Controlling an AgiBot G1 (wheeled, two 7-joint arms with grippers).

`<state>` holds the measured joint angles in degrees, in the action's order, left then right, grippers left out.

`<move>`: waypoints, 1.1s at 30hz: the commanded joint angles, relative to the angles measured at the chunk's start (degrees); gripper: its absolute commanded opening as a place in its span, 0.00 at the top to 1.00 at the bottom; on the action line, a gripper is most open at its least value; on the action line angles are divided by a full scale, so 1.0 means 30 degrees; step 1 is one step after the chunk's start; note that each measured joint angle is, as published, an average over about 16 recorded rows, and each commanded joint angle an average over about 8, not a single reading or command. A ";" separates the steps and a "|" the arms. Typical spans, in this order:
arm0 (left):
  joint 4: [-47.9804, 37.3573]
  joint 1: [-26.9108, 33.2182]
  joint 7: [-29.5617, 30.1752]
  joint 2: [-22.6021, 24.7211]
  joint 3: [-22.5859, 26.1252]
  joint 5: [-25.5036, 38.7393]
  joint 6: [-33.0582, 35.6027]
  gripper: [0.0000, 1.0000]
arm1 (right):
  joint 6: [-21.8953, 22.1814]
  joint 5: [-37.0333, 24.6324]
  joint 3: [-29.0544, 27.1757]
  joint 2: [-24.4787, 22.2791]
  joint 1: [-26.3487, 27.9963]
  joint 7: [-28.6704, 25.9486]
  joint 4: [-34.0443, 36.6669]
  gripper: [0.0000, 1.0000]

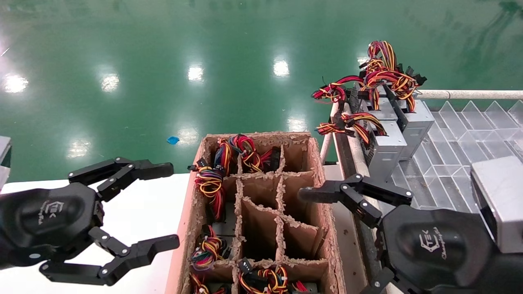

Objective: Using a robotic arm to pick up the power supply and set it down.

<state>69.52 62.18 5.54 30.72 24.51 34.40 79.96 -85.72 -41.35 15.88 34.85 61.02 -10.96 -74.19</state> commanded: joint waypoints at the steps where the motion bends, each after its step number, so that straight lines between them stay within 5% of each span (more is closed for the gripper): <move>1: -0.0002 -0.0002 0.0000 -0.0001 -0.0001 -0.0001 -0.0002 0.00 | -0.0013 0.0271 -0.0060 -0.0085 -0.0323 -0.0211 -0.0384 0.00; 33: -0.0001 -0.0002 0.0000 -0.0001 -0.0001 0.0000 -0.0002 0.00 | 0.0013 -0.0147 0.0029 0.0040 0.0150 0.0057 0.0182 0.00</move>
<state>69.52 62.18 5.54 30.71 24.51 34.40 79.95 -85.68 -41.78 15.97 34.97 61.46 -10.79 -73.66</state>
